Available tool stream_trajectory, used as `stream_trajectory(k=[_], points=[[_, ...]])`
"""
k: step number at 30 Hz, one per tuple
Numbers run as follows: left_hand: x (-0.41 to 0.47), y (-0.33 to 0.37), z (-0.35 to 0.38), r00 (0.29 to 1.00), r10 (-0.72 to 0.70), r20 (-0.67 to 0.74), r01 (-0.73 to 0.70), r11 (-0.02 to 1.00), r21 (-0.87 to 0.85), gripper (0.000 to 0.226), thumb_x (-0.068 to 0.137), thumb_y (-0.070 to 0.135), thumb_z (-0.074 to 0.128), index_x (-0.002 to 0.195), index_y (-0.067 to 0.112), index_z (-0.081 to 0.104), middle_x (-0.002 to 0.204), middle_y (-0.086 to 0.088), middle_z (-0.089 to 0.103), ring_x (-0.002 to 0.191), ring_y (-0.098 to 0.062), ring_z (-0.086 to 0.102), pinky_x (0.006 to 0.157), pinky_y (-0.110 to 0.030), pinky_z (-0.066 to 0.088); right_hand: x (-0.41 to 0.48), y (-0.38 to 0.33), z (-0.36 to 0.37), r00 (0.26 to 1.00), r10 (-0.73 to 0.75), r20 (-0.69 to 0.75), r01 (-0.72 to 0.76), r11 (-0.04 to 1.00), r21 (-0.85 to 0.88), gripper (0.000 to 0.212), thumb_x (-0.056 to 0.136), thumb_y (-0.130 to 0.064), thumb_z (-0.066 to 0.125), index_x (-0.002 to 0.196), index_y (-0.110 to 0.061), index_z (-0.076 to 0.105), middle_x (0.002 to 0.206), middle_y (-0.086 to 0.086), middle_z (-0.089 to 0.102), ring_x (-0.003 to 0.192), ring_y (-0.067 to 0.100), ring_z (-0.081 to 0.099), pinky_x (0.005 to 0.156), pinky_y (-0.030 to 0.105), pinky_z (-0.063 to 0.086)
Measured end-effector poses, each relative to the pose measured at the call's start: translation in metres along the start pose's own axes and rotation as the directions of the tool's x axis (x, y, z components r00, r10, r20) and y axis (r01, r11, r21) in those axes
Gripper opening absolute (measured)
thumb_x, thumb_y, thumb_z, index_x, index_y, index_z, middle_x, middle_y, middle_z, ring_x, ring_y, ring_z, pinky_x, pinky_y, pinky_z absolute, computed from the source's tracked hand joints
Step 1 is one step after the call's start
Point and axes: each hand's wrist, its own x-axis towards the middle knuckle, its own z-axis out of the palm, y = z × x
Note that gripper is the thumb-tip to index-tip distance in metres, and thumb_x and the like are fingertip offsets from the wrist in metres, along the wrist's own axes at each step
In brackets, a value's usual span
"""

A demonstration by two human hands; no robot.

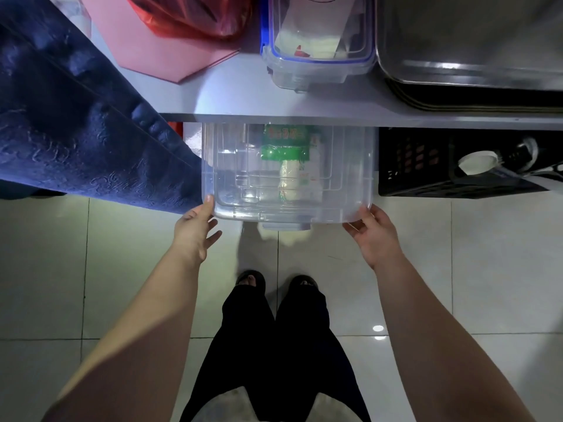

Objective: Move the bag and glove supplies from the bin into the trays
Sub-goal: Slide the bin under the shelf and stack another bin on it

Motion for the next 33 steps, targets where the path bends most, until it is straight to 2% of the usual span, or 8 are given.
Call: stream_trajectory(k=[5,8,11,14,18,23,27,33], points=[[-0.019,-0.025,0.003,0.997,0.07,-0.04,-0.069,0.997,0.04,0.058,0.077,0.045,0.075,0.122,0.023,0.047,0.12,-0.009,0.059,0.107,-0.022,0.061,0.084,-0.039,0.055,-0.029,0.032,0.008,0.993,0.053,-0.105,-0.052,0.998,0.018,0.03,0.092,-0.028,0.06,0.118,-0.016,0.051,0.111,0.014,0.06,0.1,0.029,0.063,0.084,0.04,0.053],[-0.038,-0.054,0.007,0.866,0.496,-0.057,-0.418,0.784,0.459,0.082,0.064,0.037,0.087,0.131,0.025,0.041,0.128,-0.004,0.05,0.114,-0.021,0.05,0.1,-0.043,0.045,-0.049,0.056,0.022,0.959,-0.202,-0.2,0.13,0.937,-0.324,0.044,0.079,-0.03,0.075,0.114,-0.024,0.049,0.115,0.011,0.056,0.095,0.017,0.058,0.082,0.036,0.051],[-0.036,-0.068,0.008,0.537,0.769,0.347,-0.669,0.137,0.731,0.081,0.067,0.04,0.083,0.135,0.022,0.043,0.14,-0.009,0.044,0.128,-0.03,0.038,0.109,-0.044,0.03,-0.052,0.068,0.03,0.71,-0.693,0.127,0.539,0.418,-0.731,0.068,0.067,-0.036,0.077,0.124,-0.016,0.045,0.128,0.008,0.044,0.121,0.023,0.04,0.103,0.035,0.035],[-0.021,-0.072,0.027,0.326,0.698,0.638,-0.682,-0.294,0.67,0.075,0.069,0.025,0.08,0.137,0.021,0.048,0.144,-0.014,0.042,0.13,-0.036,0.036,0.111,-0.048,0.025,-0.035,0.078,0.039,0.434,-0.649,0.625,0.589,-0.32,-0.742,0.082,0.07,-0.034,0.071,0.139,-0.016,0.032,0.148,0.017,0.023,0.138,0.038,0.021,0.113,0.051,0.021],[0.01,-0.079,0.052,0.214,0.626,0.75,-0.514,-0.581,0.631,0.085,0.07,0.012,0.078,0.144,0.019,0.036,0.148,-0.016,0.04,0.135,-0.038,0.031,0.114,-0.052,0.015,-0.002,0.09,0.055,0.362,-0.567,0.74,0.366,-0.643,-0.672,0.083,0.077,-0.015,0.066,0.147,-0.026,0.022,0.153,0.009,0.015,0.14,0.039,0.016,0.111,0.06,0.021],[0.029,-0.083,0.065,0.025,0.749,0.663,-0.44,-0.587,0.68,0.059,0.08,0.016,0.072,0.133,0.026,0.049,0.135,-0.009,0.057,0.122,-0.028,0.043,0.105,-0.047,0.03,0.015,0.088,0.062,0.179,-0.698,0.694,0.39,-0.597,-0.701,0.056,0.085,-0.016,0.059,0.137,-0.03,0.041,0.139,0.002,0.036,0.124,0.027,0.037,0.102,0.051,0.032],[0.021,-0.076,0.055,0.034,0.717,0.696,-0.577,-0.554,0.599,0.053,0.081,0.018,0.064,0.133,0.019,0.055,0.131,-0.013,0.058,0.119,-0.03,0.044,0.107,-0.048,0.028,0.003,0.076,0.052,0.229,-0.666,0.71,0.555,-0.51,-0.658,0.057,0.074,-0.015,0.067,0.13,-0.018,0.056,0.129,0.008,0.052,0.12,0.027,0.041,0.104,0.05,0.033],[0.017,-0.053,0.049,0.063,0.645,0.761,-0.636,-0.562,0.529,0.045,0.089,0.035,0.057,0.127,0.01,0.06,0.111,-0.015,0.063,0.104,-0.028,0.044,0.09,-0.043,0.032,-0.003,0.052,0.052,0.274,-0.612,0.742,0.633,-0.466,-0.618,0.048,0.074,-0.018,0.076,0.119,-0.008,0.062,0.114,0.003,0.041,0.104,0.025,0.041,0.095,0.04,0.03]])
